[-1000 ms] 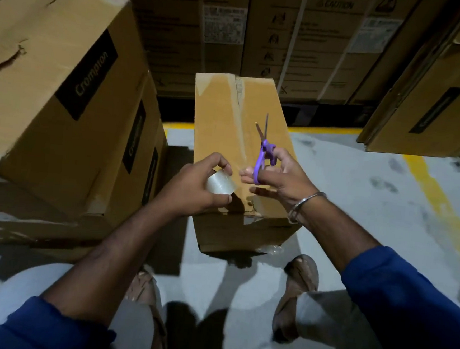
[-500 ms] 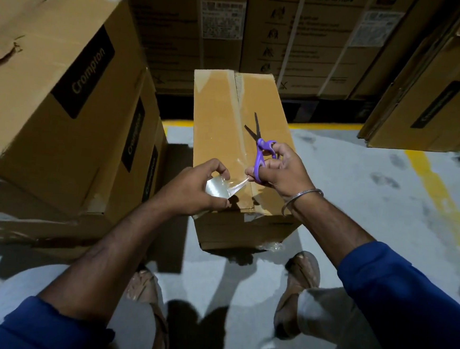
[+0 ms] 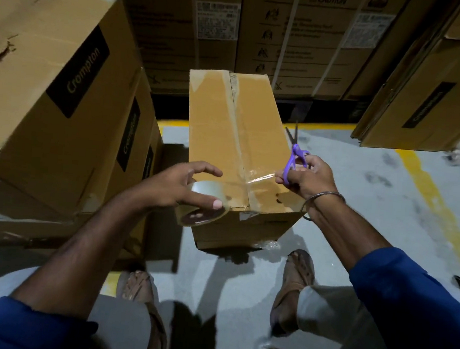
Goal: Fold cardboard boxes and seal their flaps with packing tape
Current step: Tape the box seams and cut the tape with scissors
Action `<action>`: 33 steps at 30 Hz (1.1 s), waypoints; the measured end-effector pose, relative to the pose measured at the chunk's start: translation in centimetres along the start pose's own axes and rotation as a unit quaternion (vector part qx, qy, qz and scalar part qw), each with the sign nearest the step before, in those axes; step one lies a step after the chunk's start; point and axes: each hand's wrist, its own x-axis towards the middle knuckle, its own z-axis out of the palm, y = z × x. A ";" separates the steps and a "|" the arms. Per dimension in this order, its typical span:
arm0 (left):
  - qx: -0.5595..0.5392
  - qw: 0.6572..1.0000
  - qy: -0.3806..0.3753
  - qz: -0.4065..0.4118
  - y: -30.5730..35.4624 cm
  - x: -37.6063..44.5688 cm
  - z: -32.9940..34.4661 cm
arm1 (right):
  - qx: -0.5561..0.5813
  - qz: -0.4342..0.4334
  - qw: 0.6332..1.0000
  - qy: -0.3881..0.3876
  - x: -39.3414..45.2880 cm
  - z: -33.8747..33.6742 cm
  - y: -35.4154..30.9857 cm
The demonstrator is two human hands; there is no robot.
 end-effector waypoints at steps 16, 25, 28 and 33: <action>0.190 0.974 0.055 -0.114 -8.6 -4.6 -6.0 | -0.125 0.035 0.946 0.299 3.4 -14.7 7.6; 0.225 0.958 0.087 -0.152 -9.9 -2.8 -5.6 | -0.168 0.049 0.932 0.319 2.9 -12.8 7.5; 0.240 0.952 0.092 -0.169 -10.3 -2.3 -5.4 | -0.182 0.044 0.931 0.313 3.4 -12.5 8.2; 0.268 0.940 0.113 -0.180 -10.1 -1.6 -5.0 | -0.196 0.076 0.933 0.293 4.1 -11.8 11.2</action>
